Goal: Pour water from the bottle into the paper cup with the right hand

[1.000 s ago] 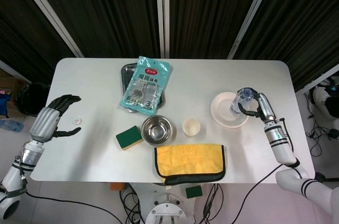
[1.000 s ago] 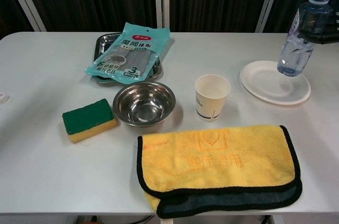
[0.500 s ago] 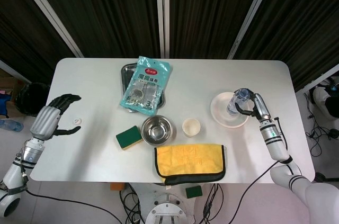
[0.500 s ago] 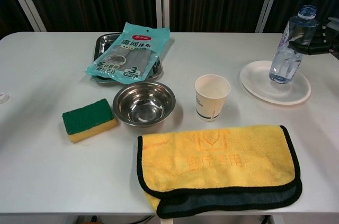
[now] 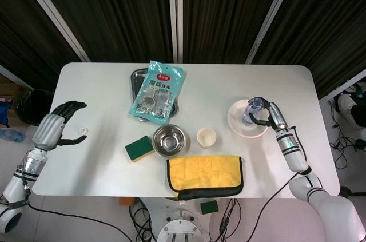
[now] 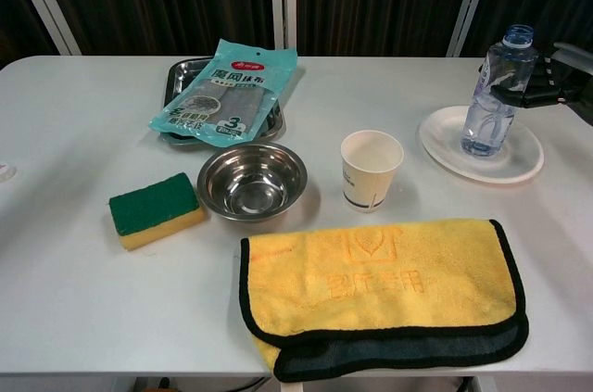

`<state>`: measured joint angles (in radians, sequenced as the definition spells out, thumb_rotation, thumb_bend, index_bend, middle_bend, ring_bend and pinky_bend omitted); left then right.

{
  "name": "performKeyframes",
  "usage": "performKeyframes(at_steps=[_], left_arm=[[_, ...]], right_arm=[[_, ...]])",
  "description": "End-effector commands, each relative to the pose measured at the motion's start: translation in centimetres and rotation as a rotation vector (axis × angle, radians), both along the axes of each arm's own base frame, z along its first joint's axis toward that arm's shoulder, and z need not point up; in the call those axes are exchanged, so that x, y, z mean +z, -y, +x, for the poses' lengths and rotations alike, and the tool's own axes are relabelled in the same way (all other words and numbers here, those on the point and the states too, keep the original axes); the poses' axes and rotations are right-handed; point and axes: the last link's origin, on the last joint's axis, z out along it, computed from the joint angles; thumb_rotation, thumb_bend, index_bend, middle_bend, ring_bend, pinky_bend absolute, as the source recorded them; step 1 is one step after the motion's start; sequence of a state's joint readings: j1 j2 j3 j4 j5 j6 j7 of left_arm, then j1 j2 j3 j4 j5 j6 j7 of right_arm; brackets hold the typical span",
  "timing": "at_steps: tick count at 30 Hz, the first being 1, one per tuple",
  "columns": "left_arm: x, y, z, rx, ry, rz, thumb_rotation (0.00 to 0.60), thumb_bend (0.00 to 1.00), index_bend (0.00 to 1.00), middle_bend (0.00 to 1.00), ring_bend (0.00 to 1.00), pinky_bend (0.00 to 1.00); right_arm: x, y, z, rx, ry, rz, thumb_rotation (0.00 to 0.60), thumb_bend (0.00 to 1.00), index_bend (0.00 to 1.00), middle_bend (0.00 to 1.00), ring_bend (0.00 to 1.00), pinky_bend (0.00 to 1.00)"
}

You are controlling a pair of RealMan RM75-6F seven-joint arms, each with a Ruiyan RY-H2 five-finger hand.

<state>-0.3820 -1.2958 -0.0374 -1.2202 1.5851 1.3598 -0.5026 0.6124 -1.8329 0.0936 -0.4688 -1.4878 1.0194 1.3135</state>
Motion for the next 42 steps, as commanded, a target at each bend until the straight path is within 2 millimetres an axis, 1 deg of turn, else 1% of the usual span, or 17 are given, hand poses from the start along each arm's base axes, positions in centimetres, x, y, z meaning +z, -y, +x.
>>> performKeyframes(at_steps=[1, 5, 12, 18, 22, 24, 26, 31, 34, 37, 38, 40, 41, 42], left_arm=[[-0.1, 0.0, 0.0, -0.001, -0.001, -0.001, 0.600, 0.13, 0.19, 0.19, 0.13, 0.19], [-0.2, 0.0, 0.0, 0.000, -0.001, -0.004, 0.600, 0.13, 0.19, 0.19, 0.13, 0.19], [-0.1, 0.0, 0.1, -0.004, -0.003, -0.003, 0.600, 0.13, 0.19, 0.19, 0.13, 0.19], [-0.2, 0.0, 0.2, -0.004, -0.006, -0.005, 0.600, 0.13, 0.19, 0.19, 0.13, 0.18], [-0.1, 0.1, 0.3, -0.007, -0.008, -0.004, 0.600, 0.13, 0.19, 0.19, 0.13, 0.18], [-0.1, 0.1, 0.4, -0.008, -0.008, -0.003, 0.600, 0.13, 0.19, 0.19, 0.13, 0.18], [-0.1, 0.1, 0.4, -0.009, -0.010, -0.002, 0.600, 0.13, 0.19, 0.19, 0.13, 0.18], [0.2, 0.2, 0.4, -0.009, -0.015, 0.007, 0.600, 0.13, 0.19, 0.19, 0.13, 0.18], [0.4, 0.4, 0.3, -0.004, -0.018, 0.016, 0.600, 0.13, 0.19, 0.19, 0.13, 0.18], [0.8, 0.7, 0.1, 0.005, -0.024, 0.026, 0.600, 0.13, 0.19, 0.19, 0.13, 0.19], [0.9, 0.8, 0.0, 0.009, -0.028, 0.029, 0.600, 0.13, 0.19, 0.19, 0.13, 0.19], [1.1, 1.0, -0.1, 0.014, -0.039, 0.036, 0.600, 0.13, 0.19, 0.19, 0.13, 0.19], [1.2, 1.2, -0.3, 0.017, -0.055, 0.045, 0.600, 0.13, 0.19, 0.19, 0.13, 0.19], [1.4, 1.5, -0.5, 0.021, -0.073, 0.056, 0.600, 0.13, 0.19, 0.19, 0.13, 0.19]], right_arm=[[0.0, -0.1, -0.1, 0.005, -0.002, 0.007, 0.600, 0.33, 0.57, 0.42, 0.32, 0.36], [0.0, -0.3, -0.2, 0.007, 0.003, 0.012, 0.600, 0.29, 0.49, 0.37, 0.27, 0.31], [0.2, -0.5, -0.5, 0.006, 0.013, 0.014, 0.600, 0.20, 0.27, 0.29, 0.19, 0.26], [0.4, -0.7, -0.8, 0.001, 0.012, 0.027, 0.600, 0.18, 0.12, 0.21, 0.12, 0.20], [0.5, -0.7, -0.9, 0.006, 0.012, 0.042, 0.600, 0.17, 0.02, 0.13, 0.04, 0.12], [0.7, -0.8, -0.9, 0.011, 0.017, 0.040, 0.600, 0.16, 0.00, 0.07, 0.00, 0.06], [1.0, -0.8, -0.9, 0.012, 0.016, 0.032, 0.600, 0.15, 0.00, 0.01, 0.00, 0.01], [2.5, -1.5, -1.8, 0.023, -0.044, 0.010, 0.600, 0.14, 0.00, 0.00, 0.00, 0.00], [4.5, -3.0, -2.9, 0.049, -0.162, 0.009, 0.600, 0.14, 0.00, 0.00, 0.00, 0.00], [7.6, -5.8, -3.7, 0.063, -0.311, -0.044, 0.600, 0.14, 0.00, 0.00, 0.00, 0.00], [8.8, -7.2, -3.8, 0.050, -0.365, -0.075, 0.600, 0.14, 0.00, 0.00, 0.00, 0.00], [10.5, -9.5, -3.7, 0.023, -0.446, -0.111, 0.600, 0.14, 0.00, 0.00, 0.00, 0.00], [11.6, -11.0, -3.6, 0.004, -0.518, -0.135, 0.600, 0.14, 0.00, 0.00, 0.00, 0.00], [12.5, -12.1, -3.6, -0.010, -0.582, -0.153, 0.600, 0.14, 0.00, 0.00, 0.00, 0.00]])
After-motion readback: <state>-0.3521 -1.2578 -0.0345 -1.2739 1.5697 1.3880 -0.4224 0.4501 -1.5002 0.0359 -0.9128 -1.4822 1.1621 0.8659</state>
